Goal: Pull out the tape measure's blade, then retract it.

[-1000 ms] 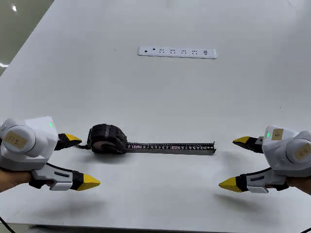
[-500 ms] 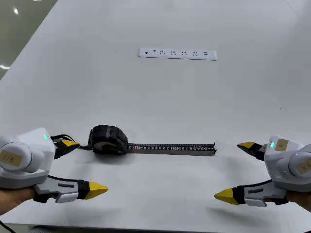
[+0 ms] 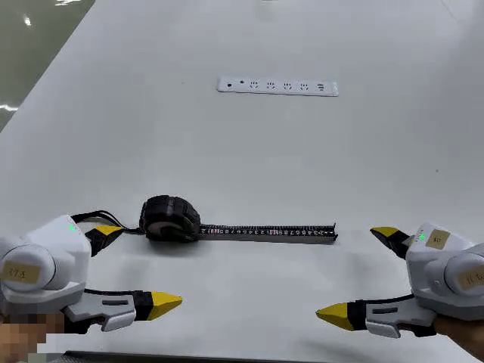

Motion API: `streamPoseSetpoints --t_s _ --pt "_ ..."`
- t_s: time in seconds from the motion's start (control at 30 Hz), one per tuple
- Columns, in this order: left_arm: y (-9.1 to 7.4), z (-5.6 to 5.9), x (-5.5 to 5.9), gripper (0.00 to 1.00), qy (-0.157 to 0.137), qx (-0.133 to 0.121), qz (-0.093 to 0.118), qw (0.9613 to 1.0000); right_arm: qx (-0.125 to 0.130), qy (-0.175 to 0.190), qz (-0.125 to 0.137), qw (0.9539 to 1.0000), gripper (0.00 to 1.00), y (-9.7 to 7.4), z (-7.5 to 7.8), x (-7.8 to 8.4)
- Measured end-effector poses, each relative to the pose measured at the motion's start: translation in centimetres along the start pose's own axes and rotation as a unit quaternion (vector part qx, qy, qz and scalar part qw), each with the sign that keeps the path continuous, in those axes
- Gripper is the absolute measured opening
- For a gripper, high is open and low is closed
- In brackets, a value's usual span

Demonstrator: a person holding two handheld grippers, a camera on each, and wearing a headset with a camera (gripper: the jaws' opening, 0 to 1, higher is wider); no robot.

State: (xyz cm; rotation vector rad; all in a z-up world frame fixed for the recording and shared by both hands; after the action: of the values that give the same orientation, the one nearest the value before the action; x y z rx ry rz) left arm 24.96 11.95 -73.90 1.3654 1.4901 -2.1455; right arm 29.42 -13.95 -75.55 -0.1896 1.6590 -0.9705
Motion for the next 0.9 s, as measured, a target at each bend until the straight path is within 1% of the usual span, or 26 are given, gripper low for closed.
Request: streamPoseSetpoints --t_s 0.1,0.2,0.3,0.37,0.4,0.57,0.67,0.8,0.83,0.9 --pt "-0.2 -0.1 -0.3 0.93 -0.005 -0.015 0.010 0.9998 0.009 0.014 0.008 0.9998 0.99 -0.1 -0.1 -0.2" --pt "-0.3 0.3 -0.7 0.94 -0.018 -0.017 0.019 0.9995 0.017 0.027 0.012 0.9994 0.99 -0.2 -0.3 -0.2" --pt "-0.3 0.5 -1.0 0.97 -0.024 -0.024 0.026 0.9991 0.036 0.037 0.019 0.9985 0.99 -0.5 -0.1 -0.3" --pt "-0.4 0.6 -1.0 0.98 -0.028 -0.026 0.029 0.9989 0.036 0.045 0.021 0.9981 0.99 -0.6 -0.3 -0.3" --pt "-0.4 0.7 -1.2 0.98 -0.035 -0.028 0.033 0.9984 0.039 0.047 0.021 0.9979 0.99 -0.7 -0.3 -0.3" --pt "-0.6 0.8 -1.4 0.99 -0.053 -0.037 0.047 0.9968 0.039 0.049 0.023 0.9978 0.99 -0.8 -0.9 -0.5" --pt "-0.6 1.0 -1.5 0.99 -0.059 -0.037 0.050 0.9963 0.040 0.057 0.026 0.9973 0.99 -1.0 -1.2 -0.7" --pt "-0.8 1.2 -1.6 0.99 -0.063 -0.049 0.055 0.9953 0.040 0.064 0.032 0.9967 0.99 -1.1 -1.8 -1.1" --pt "-0.9 1.2 -1.7 0.99 -0.067 -0.057 0.058 0.9944 0.041 0.065 0.033 0.9965 0.99 -1.1 -1.9 -1.2" --pt "-1.1 1.3 -1.9 0.99 -0.072 -0.063 0.063 0.9934 0.045 0.068 0.033 0.9961 0.99 -1.1 -2.1 -1.2"
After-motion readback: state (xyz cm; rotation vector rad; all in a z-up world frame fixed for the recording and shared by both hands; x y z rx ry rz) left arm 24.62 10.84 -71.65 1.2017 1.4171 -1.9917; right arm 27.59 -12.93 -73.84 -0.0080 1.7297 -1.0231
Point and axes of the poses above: the centre of the closed fingertips' face, and the gripper's own axes: y roughly forward along the fingers, z roughly to its right, x roughly out of its underside, the point moved 1 cm from there along -y, roughly backward along the fingers, and after that the axes turned 2 degrees about -z, right-handed, at the moved point
